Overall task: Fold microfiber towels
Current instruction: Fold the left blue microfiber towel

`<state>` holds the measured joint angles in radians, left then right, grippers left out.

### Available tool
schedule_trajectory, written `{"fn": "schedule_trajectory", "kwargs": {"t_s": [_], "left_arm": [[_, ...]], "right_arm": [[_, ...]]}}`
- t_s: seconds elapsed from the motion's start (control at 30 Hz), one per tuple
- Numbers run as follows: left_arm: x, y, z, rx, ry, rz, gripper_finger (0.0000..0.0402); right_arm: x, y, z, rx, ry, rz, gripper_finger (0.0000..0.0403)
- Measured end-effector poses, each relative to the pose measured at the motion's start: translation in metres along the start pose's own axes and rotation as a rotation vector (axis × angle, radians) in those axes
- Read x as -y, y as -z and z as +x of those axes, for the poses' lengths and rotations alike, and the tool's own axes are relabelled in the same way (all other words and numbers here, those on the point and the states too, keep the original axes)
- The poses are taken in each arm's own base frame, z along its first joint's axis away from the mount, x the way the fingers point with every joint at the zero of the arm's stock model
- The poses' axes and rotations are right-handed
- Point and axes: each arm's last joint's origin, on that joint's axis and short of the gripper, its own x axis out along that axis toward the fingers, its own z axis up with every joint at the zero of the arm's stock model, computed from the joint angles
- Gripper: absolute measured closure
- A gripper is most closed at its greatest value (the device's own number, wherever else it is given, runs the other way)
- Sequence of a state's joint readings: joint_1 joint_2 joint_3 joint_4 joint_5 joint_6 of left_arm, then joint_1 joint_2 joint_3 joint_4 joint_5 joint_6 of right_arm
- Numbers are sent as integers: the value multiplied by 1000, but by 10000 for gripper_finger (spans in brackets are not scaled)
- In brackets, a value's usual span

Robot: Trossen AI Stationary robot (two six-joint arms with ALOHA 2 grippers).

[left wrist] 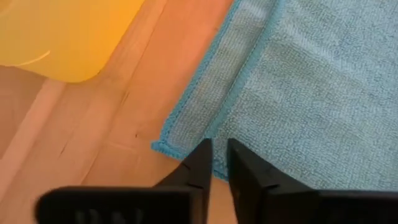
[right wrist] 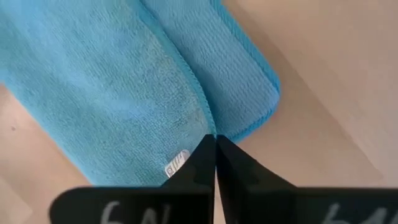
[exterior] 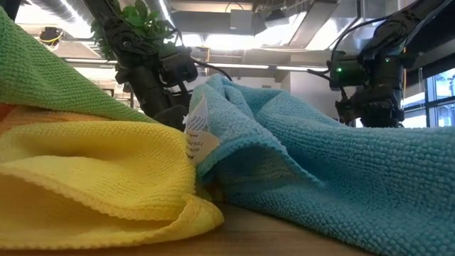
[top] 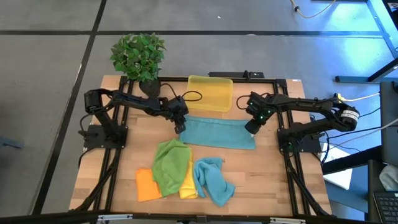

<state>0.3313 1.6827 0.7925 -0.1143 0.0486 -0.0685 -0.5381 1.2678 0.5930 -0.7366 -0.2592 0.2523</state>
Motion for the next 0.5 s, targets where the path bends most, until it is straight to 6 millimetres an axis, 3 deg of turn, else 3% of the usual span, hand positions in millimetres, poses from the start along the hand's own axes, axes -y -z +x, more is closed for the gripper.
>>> {"fn": "schedule_trajectory", "kwargs": {"t_s": [0.23, 0.5], "left_arm": [[-1, -2, -4, 12, -10, 25, 401], [-5, -2, -4, 5, 12, 6, 385]], "right_arm": [[0, 0, -1, 6, 2, -1, 399], [0, 0, -1, 8, 1, -1, 399]]}}
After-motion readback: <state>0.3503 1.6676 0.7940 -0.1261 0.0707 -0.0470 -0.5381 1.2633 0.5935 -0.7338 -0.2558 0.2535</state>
